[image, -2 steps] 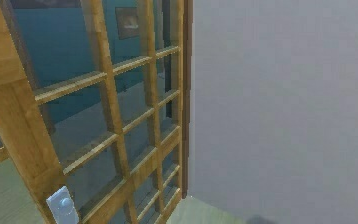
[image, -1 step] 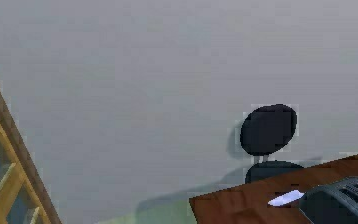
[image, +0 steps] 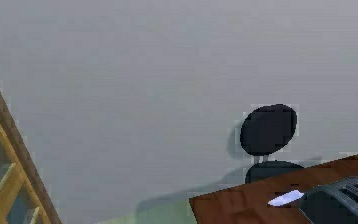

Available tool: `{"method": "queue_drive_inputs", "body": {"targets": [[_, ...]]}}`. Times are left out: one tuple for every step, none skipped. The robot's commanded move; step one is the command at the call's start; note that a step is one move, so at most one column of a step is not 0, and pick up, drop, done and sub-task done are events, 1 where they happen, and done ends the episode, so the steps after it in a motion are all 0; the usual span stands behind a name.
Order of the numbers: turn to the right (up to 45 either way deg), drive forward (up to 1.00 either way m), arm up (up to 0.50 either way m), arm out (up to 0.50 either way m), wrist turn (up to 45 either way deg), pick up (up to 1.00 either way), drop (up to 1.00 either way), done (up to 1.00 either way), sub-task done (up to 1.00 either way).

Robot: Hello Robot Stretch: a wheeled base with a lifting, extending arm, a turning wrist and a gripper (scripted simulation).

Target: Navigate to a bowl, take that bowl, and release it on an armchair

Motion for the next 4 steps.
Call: {"method": "queue_drive_inputs", "body": {"targets": [[15.0, 0.0, 0.0, 0.0, 0.0, 0.0, 0.0, 0.0, 0.0], [45.0, 0.0, 0.0, 0.0, 0.0, 0.0, 0.0, 0.0, 0.0], [45.0, 0.0, 0.0, 0.0, 0.0, 0.0, 0.0, 0.0, 0.0], [45.0, 0.0, 0.0, 0.0, 0.0, 0.0, 0.0, 0.0, 0.0]]}}
